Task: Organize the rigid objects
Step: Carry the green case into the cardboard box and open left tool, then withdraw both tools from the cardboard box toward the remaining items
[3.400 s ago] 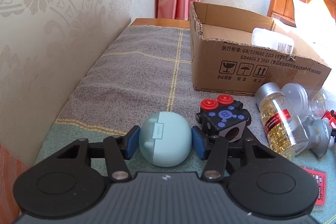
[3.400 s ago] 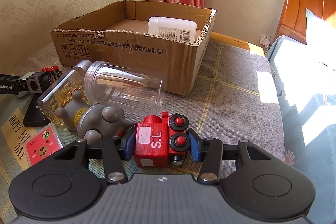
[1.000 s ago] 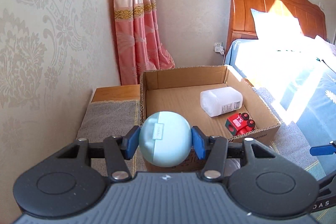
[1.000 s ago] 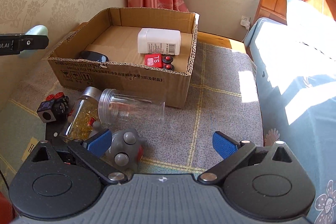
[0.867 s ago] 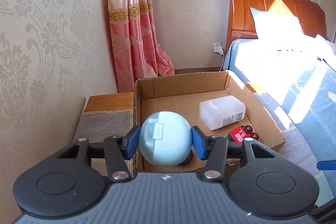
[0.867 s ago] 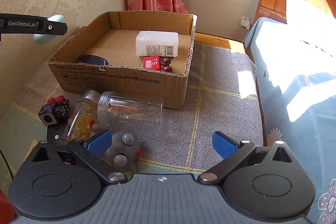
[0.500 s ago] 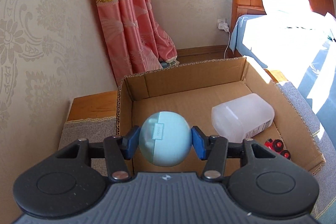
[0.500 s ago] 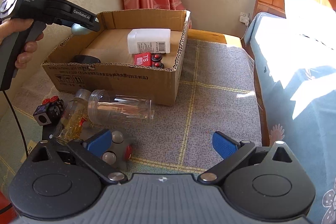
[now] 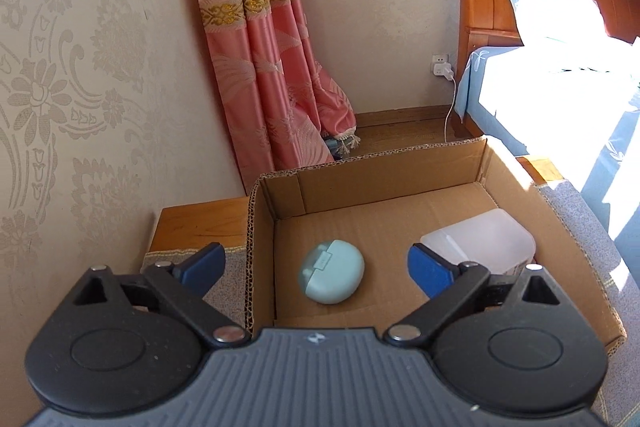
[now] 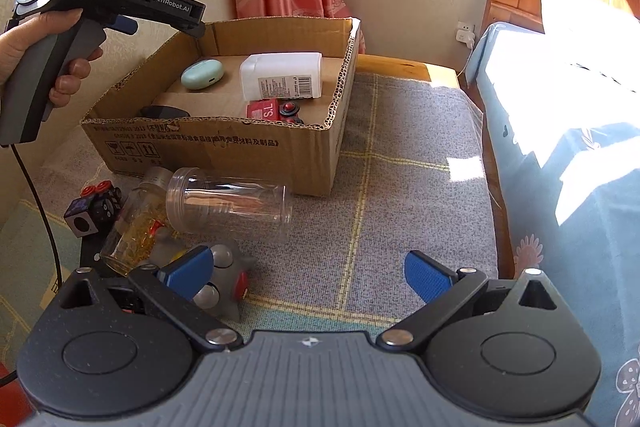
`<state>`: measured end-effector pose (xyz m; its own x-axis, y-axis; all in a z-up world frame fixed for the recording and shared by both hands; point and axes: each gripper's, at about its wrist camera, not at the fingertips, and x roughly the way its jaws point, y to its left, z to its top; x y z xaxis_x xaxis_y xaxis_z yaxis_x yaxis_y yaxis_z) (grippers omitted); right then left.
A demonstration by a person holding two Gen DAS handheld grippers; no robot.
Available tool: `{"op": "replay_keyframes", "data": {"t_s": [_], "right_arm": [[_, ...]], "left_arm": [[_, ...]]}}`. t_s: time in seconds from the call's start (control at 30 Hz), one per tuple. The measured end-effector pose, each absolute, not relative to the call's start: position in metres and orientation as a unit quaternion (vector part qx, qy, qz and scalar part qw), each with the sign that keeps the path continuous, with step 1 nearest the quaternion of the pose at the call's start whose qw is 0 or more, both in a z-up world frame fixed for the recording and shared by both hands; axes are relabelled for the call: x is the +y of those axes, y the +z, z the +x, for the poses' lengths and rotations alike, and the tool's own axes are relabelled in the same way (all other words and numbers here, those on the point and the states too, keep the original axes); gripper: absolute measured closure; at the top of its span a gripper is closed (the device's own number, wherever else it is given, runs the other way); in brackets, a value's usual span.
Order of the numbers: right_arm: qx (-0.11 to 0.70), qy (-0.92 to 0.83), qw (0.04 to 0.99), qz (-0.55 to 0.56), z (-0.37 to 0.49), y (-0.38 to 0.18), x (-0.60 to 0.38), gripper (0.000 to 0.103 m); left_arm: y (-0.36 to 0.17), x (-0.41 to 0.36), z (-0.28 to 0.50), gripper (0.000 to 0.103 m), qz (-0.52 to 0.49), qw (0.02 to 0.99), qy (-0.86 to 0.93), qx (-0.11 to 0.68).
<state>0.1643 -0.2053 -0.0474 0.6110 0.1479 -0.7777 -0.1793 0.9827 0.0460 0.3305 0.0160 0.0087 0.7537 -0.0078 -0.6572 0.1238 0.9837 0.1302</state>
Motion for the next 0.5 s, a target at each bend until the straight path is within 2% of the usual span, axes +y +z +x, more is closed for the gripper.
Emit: {"op": "replay_keyframes", "data": {"t_s": [0.1,0.5], "right_arm": [[0.43,0.096,0.897,-0.016,0.16,-0.045,-0.203,0.0],[0.424,0.098,0.9,-0.019,0.133,-0.042,-0.194,0.0]], "left_arm": [[0.018,0.017,0.305,0.001,0.096,0.937,-0.04,0.335],[0.019,0.037,0.203,0.001,0.084,0.944,-0.027,0.318]]}}
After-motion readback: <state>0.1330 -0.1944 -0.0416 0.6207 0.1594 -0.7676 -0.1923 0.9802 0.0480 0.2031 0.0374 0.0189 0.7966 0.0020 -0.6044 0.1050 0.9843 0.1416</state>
